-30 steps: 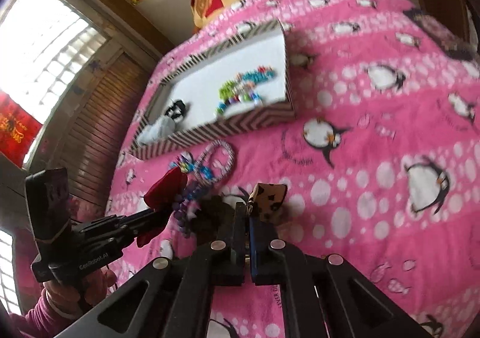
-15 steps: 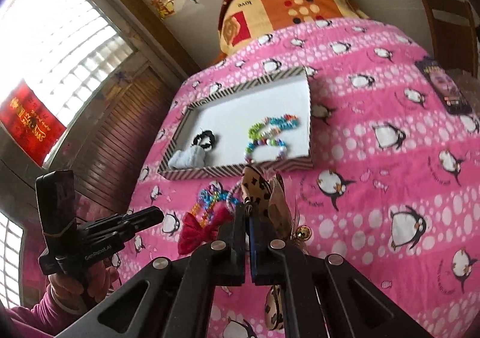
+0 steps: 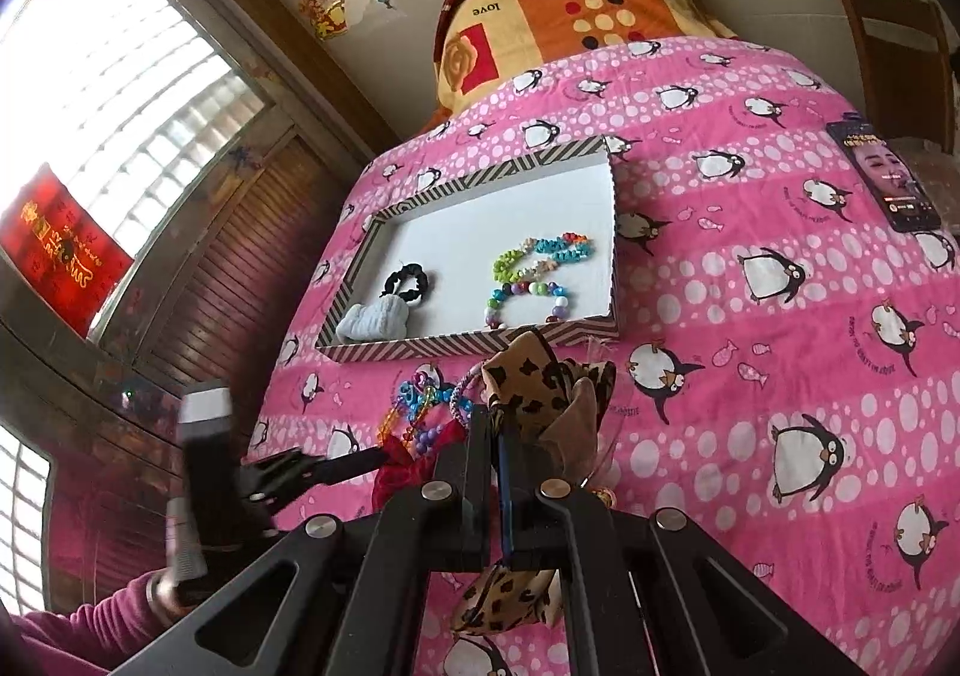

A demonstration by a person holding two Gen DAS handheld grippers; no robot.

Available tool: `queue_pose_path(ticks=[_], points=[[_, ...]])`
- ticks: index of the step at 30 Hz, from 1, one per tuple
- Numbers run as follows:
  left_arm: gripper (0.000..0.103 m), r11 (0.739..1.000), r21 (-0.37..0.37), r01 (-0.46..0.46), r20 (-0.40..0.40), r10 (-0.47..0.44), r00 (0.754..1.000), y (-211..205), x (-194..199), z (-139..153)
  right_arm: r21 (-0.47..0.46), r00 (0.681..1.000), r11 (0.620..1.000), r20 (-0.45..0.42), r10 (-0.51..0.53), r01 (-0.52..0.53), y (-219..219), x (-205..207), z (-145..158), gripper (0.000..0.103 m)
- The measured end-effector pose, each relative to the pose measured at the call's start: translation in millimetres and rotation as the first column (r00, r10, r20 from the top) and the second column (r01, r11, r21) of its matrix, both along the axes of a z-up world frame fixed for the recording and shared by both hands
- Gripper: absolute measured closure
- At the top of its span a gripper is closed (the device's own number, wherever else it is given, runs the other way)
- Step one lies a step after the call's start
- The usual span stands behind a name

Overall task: Organize jewelry
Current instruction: 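Lift the red bow and leopard bow with brown scrunchie toward the box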

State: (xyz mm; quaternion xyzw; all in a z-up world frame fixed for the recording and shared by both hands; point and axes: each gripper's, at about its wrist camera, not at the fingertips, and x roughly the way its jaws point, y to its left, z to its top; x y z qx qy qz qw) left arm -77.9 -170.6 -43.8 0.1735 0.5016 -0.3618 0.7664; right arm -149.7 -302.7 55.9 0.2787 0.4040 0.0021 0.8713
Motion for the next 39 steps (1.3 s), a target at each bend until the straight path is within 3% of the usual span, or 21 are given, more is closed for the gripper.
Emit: queue_pose_path(ticks=[1,6,7,13,18,20,21,22,27,30,33,39], points=[[0.064,1.000,0.013,0.008,-0.016,-0.008,1.000,-3.8,2.1,-7.2,0.001,1.000,1.000,0.001,0.000,0.000,-0.4,-0.2,0.4,0.102],[0.087,1.000,-0.015,-0.014,-0.066,0.013,0.998,-2.2,10.7,-3.5,-0.001,1.000,1.000,0.011,0.000,0.000,-4.0,0.6,6.0,0.102],[0.103,0.999,-0.036,-0.029,-0.077,0.026,0.997,2.1,12.2,2.2,-0.002,1.000,1.000,0.016,0.002,-0.002,-4.4,1.1,8.3,0.102],[0.103,0.991,-0.121,-0.062,-0.069,0.054,0.996,22.1,13.0,42.5,-0.024,0.998,0.999,0.057,0.023,-0.022,-5.6,8.5,28.3,0.102],[0.101,0.992,-0.117,-0.050,-0.043,0.045,0.998,21.4,10.4,50.2,-0.038,0.996,0.999,0.080,0.027,-0.024,-8.2,17.2,40.9,0.102],[0.077,0.994,-0.103,-0.028,-0.040,0.024,0.999,17.4,6.8,42.5,-0.036,0.997,0.999,0.077,0.030,-0.027,-8.1,18.7,40.8,0.102],[0.058,0.996,-0.089,-0.013,-0.044,0.009,0.999,12.4,3.5,35.3,-0.034,0.997,0.999,0.072,0.031,-0.029,-8.2,19.3,39.7,0.102],[0.054,0.996,-0.084,0.001,-0.049,-0.006,0.999,7.5,1.5,29.0,-0.032,0.997,0.999,0.068,0.033,-0.031,-8.5,19.3,38.8,0.102],[0.055,0.997,0.022,0.074,-0.039,-0.074,0.997,-19.4,-2.2,-5.3,-0.018,0.998,0.999,0.055,0.029,-0.028,-10.9,16.8,33.1,0.102],[0.083,0.996,0.047,0.073,-0.065,-0.070,0.995,-25.3,4.8,-18.0,-0.016,0.998,1.000,0.053,0.025,-0.024,-12.8,14.9,31.7,0.102],[0.089,1.000,-0.016,0.004,-0.133,-0.006,0.991,-16.0,15.9,-11.1,-0.015,0.998,1.000,0.056,0.019,-0.018,-14.6,13.3,32.5,0.102],[0.090,0.993,-0.114,-0.042,-0.120,0.028,0.992,8.1,18.8,30.7,-0.024,0.997,0.999,0.078,0.028,-0.026,-15.8,16.2,42.6,0.102]])
